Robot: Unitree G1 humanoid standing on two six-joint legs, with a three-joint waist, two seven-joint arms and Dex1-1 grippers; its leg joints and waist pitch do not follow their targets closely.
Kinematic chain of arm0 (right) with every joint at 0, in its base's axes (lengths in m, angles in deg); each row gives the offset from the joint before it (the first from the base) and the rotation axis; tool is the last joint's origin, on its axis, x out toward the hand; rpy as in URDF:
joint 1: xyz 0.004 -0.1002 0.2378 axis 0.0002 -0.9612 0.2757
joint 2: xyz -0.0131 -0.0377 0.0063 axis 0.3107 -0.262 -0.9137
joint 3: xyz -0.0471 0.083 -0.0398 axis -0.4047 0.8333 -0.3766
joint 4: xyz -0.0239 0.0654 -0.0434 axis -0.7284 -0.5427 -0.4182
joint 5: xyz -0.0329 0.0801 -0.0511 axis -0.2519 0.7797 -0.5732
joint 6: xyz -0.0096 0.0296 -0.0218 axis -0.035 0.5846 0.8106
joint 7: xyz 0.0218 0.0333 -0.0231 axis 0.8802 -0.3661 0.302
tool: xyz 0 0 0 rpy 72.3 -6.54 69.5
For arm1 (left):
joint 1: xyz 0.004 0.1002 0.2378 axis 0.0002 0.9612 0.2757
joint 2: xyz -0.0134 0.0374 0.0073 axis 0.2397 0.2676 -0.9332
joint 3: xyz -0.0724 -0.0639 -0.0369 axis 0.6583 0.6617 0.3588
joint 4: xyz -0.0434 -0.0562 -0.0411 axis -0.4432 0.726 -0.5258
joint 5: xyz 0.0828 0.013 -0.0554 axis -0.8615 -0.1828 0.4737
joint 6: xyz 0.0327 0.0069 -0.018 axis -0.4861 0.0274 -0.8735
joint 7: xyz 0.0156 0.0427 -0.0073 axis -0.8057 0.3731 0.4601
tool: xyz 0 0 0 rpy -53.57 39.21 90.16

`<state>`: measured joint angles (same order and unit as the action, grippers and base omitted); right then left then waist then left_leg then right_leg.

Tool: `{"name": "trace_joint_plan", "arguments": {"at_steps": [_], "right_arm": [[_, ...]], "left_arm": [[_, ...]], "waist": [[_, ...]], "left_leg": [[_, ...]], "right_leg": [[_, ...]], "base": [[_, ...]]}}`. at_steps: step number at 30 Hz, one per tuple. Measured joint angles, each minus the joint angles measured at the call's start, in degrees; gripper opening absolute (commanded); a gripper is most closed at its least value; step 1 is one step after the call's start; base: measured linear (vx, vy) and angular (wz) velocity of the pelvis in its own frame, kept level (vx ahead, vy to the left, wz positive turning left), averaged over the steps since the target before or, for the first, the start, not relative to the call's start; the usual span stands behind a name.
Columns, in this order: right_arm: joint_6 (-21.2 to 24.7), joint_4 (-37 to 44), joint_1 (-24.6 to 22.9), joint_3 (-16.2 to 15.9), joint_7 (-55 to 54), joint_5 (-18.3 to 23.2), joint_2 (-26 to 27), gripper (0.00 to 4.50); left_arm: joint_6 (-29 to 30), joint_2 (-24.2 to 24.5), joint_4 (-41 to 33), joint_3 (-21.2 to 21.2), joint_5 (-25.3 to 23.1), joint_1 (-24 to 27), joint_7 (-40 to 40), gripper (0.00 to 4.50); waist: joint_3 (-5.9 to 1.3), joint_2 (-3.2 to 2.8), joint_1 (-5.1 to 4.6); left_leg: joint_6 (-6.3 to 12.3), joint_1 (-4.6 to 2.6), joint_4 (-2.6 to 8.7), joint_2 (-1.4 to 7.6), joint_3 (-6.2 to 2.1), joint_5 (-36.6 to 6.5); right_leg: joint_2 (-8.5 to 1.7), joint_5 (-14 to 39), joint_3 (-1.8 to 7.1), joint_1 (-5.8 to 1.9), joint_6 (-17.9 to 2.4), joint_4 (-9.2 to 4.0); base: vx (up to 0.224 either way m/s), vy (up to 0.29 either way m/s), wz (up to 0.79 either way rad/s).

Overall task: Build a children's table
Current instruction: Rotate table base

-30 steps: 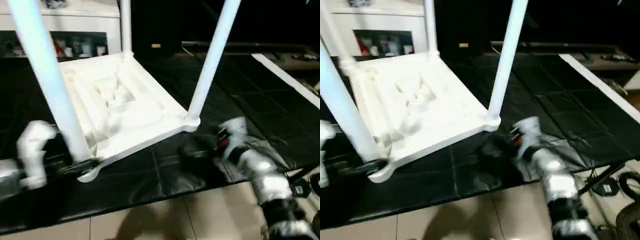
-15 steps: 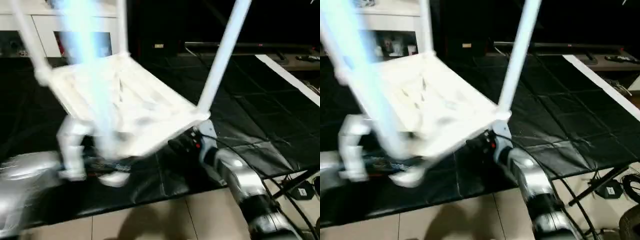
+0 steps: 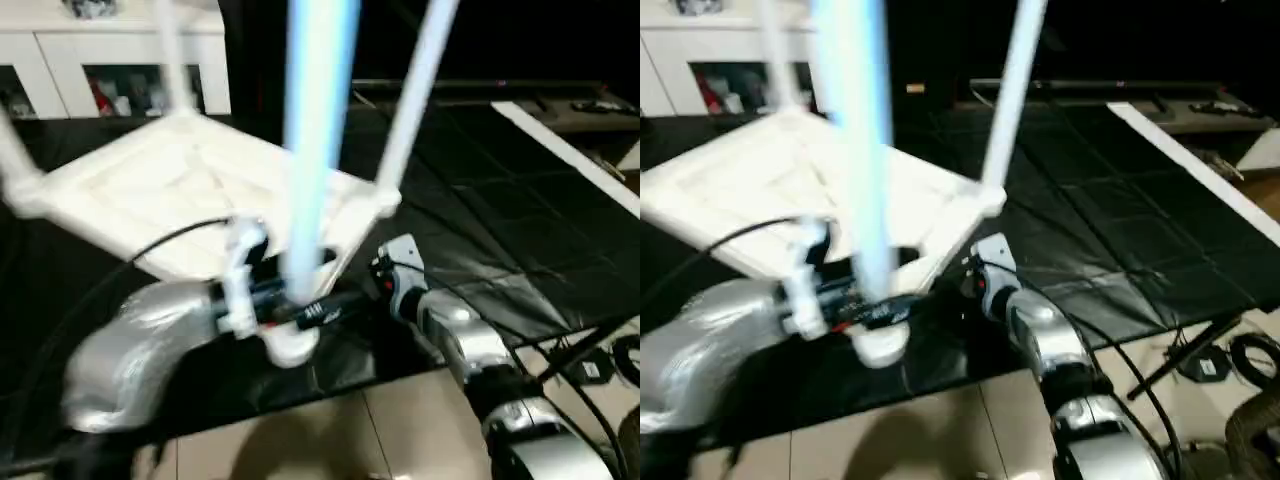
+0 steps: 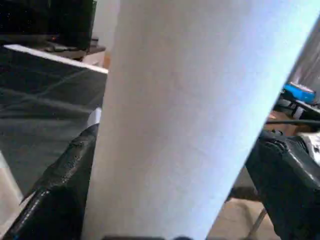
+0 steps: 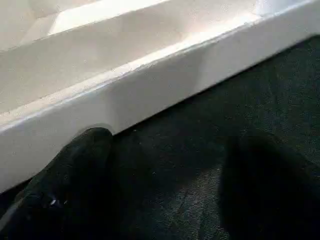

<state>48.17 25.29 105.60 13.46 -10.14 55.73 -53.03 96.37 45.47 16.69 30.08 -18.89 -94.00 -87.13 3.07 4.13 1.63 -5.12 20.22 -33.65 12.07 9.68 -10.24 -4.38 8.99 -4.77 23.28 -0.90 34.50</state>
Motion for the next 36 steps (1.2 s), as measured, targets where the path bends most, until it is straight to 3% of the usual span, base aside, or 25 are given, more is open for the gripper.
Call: {"name": "trace_joint_plan", "arguments": {"at_steps": [7, 18, 25, 29, 36], "right_arm": [[-2.33, -4.41, 2.56, 0.72, -0.54, -0.61, 1.50, 4.50], [-6.07, -9.36, 5.90, 0.86, -3.56, -2.28, 4.12, 4.50], [-8.04, -9.57, 5.92, 1.25, -4.06, -2.33, 0.97, 4.50], [-8.44, -9.55, 4.44, 2.76, -4.29, -2.33, -1.69, 4.50], [-8.19, -5.76, 1.14, 3.36, -1.05, -2.27, -6.04, 4.50]], "left_arm": [[-2.89, -5.02, 3.28, -1.99, -1.08, -3.36, 1.76, 4.48], [-10.21, -8.25, 10.95, -3.25, -4.70, -10.29, 4.62, 4.48], [-12.45, -0.88, 14.68, -3.53, -7.22, -11.81, 2.21, 4.48], [-10.46, 4.05, 12.65, -3.63, -7.37, -9.61, -1.39, 4.48], [-4.00, 17.31, 6.32, -9.18, -8.37, -4.83, -8.74, 4.48]], "waist": [[0.06, 0.10, -0.41], [0.07, 0.05, 0.52], [0.17, -0.09, 0.77], [0.17, -0.10, 0.76], [0.25, -0.22, 1.13]], "left_leg": [[-0.05, 0.10, 0.02, 0.13, 0.06, -0.03], [-0.04, 0.21, -0.10, 0.13, 0.14, -0.02], [-0.05, 0.19, -0.18, 0.12, 0.14, -0.02], [-0.08, 0.11, -0.23, 0.12, 0.16, 0.00], [-0.10, 0.11, -0.26, 0.10, 0.16, 0.01]], "right_leg": [[0.08, -0.08, -0.04, 0.12, -0.14, 0.00], [0.05, -0.27, -0.06, 0.42, -0.44, 0.07], [0.03, -0.21, -0.02, 0.49, -0.43, 0.33], [0.03, -0.15, 0.03, 0.51, -0.43, 0.49], [0.03, -0.14, 0.13, 0.58, -0.44, 0.58]], "base": [[0.000, 0.000, 0.00], [0.000, 0.000, 0.00], [0.000, 0.000, 0.00], [0.000, 0.000, 0.00], [0.000, 0.000, 0.00]]}}
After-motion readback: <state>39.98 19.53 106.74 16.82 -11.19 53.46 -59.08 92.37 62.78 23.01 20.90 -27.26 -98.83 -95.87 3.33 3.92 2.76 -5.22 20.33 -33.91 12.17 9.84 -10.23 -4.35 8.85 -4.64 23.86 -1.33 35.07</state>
